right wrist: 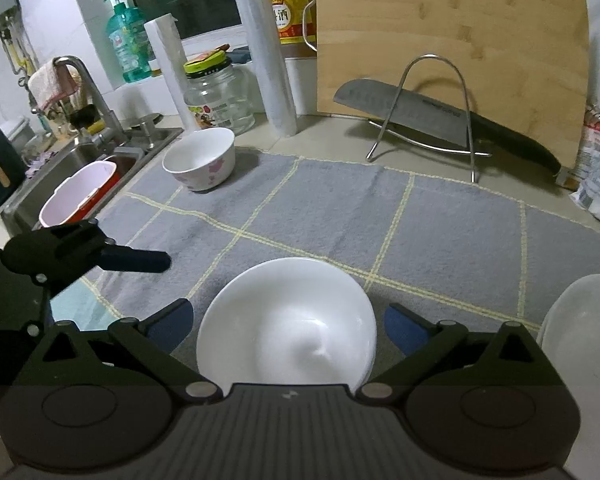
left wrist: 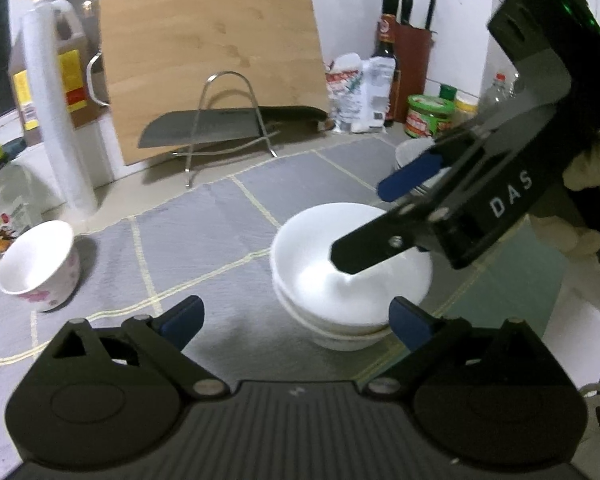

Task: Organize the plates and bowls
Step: 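Lower the bowl into the first bowl and open the right gripper, then withdraw the right gripper while moving the left gripper toward the pink-flowered bowl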

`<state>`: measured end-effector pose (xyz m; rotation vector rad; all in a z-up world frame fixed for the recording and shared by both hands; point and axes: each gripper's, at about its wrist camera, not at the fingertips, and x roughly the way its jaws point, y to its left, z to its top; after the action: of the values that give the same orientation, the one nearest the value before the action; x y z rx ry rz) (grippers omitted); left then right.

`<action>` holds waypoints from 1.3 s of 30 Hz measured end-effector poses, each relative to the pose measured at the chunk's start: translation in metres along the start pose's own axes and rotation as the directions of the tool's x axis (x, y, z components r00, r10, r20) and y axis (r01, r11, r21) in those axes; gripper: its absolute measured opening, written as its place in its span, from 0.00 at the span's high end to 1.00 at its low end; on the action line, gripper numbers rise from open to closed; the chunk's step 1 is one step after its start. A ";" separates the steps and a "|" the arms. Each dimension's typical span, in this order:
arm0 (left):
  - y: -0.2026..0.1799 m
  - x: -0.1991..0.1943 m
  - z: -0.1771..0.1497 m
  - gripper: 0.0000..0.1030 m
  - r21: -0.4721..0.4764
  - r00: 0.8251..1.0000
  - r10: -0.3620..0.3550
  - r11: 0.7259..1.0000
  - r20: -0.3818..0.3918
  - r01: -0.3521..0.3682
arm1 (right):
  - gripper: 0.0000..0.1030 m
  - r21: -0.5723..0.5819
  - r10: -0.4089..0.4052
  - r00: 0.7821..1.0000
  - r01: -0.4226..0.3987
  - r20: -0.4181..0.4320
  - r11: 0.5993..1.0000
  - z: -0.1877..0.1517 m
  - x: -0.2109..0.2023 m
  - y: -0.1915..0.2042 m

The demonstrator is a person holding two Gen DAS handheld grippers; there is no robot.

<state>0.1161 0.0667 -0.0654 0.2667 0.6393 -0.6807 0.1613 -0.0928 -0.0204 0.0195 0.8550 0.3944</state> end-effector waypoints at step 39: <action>0.161 -0.026 -0.011 0.04 -0.153 0.971 0.241 0.959 0.001 -0.238 | 0.00 -0.128 -0.128 0.984 0.144 0.125 0.981 0.044 0.053 0.114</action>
<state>0.2014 0.2058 -0.0535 0.1919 0.6251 -0.3990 0.1874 0.0372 -0.0100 -0.1418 0.7087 0.3189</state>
